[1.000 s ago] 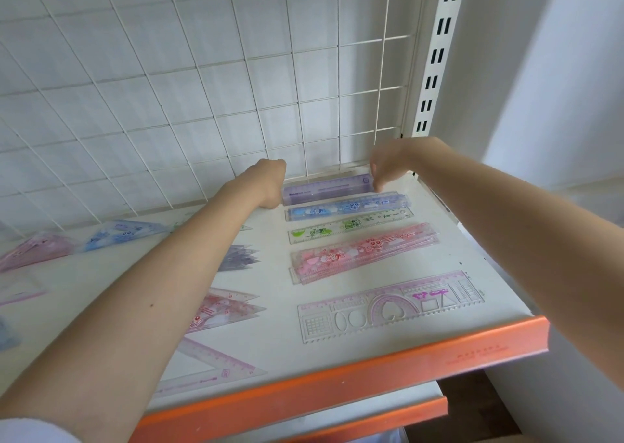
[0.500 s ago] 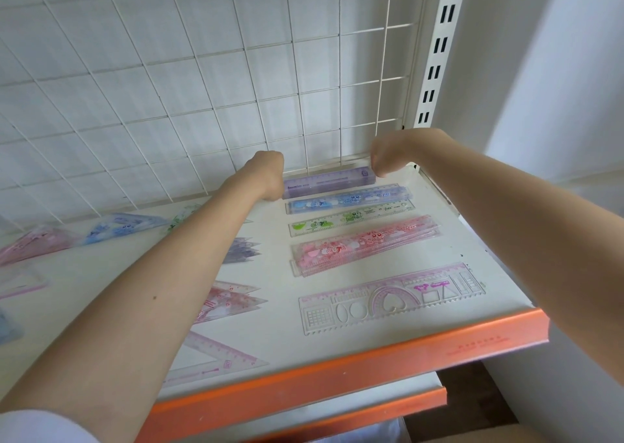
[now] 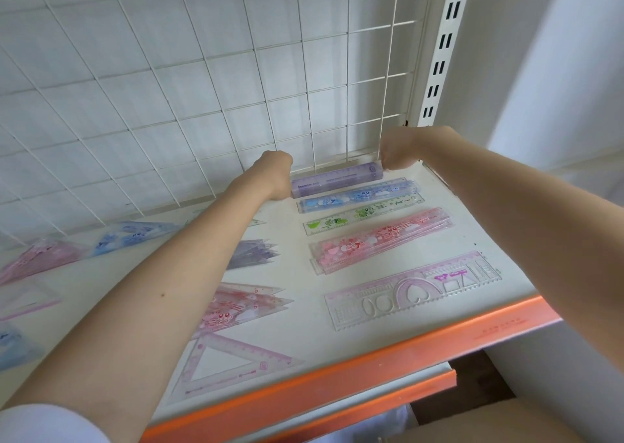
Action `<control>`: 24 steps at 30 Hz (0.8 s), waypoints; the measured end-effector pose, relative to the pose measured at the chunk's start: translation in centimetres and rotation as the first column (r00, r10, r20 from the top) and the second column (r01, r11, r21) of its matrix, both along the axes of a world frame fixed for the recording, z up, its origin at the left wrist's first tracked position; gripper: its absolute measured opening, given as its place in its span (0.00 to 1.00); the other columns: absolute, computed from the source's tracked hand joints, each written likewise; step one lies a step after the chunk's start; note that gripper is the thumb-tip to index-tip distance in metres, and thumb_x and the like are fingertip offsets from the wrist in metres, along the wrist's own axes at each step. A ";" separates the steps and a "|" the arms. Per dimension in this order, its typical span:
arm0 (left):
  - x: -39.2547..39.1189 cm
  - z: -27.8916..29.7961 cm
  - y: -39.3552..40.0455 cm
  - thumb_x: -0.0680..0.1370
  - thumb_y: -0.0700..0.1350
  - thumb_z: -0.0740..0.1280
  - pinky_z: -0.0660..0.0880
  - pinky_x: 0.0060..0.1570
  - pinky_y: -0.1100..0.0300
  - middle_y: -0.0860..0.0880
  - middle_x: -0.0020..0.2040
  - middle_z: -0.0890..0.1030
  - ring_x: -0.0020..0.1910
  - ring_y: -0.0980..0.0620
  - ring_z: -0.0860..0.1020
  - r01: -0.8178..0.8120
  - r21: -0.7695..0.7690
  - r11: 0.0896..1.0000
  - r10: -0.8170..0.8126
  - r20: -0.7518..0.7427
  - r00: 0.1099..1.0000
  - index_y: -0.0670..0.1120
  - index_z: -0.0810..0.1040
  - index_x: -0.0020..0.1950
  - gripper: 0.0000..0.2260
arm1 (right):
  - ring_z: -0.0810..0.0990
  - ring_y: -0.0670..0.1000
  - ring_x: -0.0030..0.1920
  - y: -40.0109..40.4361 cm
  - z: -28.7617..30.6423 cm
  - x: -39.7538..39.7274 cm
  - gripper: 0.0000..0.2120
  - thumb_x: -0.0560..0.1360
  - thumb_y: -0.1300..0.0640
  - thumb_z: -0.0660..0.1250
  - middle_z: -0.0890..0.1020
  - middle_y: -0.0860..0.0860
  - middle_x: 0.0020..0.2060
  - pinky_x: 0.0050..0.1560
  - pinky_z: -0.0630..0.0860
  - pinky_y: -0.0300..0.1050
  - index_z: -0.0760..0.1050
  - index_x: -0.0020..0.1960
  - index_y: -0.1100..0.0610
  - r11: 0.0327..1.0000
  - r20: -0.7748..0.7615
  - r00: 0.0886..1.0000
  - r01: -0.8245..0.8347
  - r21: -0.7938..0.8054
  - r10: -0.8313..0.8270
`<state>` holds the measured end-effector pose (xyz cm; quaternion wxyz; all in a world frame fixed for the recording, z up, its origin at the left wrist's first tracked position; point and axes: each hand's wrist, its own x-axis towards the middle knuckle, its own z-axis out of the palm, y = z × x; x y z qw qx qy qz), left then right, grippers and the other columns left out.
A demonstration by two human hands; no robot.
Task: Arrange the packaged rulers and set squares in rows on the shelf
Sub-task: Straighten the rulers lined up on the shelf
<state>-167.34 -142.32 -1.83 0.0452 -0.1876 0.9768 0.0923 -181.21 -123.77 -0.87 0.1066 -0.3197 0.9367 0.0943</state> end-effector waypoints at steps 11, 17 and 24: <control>-0.5 2.5 -0.6 0.73 0.50 0.71 0.72 0.49 0.57 0.42 0.56 0.79 0.49 0.46 0.77 0.126 -0.006 0.992 -0.123 0.170 0.978 0.39 0.71 0.66 0.25 | 0.77 0.57 0.55 -0.2 2.1 0.9 0.20 0.73 0.56 0.66 0.76 0.54 0.57 0.57 0.75 0.53 0.71 0.65 0.53 0.999 0.072 0.996 0.047 0.020 -0.049; -1.7 2.6 0.1 0.73 0.51 0.71 0.74 0.47 0.58 0.44 0.45 0.82 0.44 0.48 0.81 0.118 0.039 0.992 -0.124 0.259 0.958 0.38 0.72 0.64 0.25 | 0.74 0.47 0.37 -1.2 2.9 1.6 0.26 0.73 0.54 0.69 0.76 0.53 0.54 0.42 0.73 0.43 0.65 0.69 0.52 0.997 0.156 0.988 -0.017 0.075 0.005; -2.8 0.8 0.1 0.72 0.45 0.69 0.77 0.54 0.53 0.42 0.58 0.79 0.53 0.45 0.79 0.154 0.026 0.988 -0.155 0.265 0.952 0.40 0.73 0.63 0.22 | 0.73 0.48 0.33 -2.0 2.1 0.9 0.19 0.73 0.56 0.68 0.76 0.54 0.42 0.32 0.69 0.39 0.71 0.62 0.58 0.984 0.136 0.988 -0.092 0.153 0.072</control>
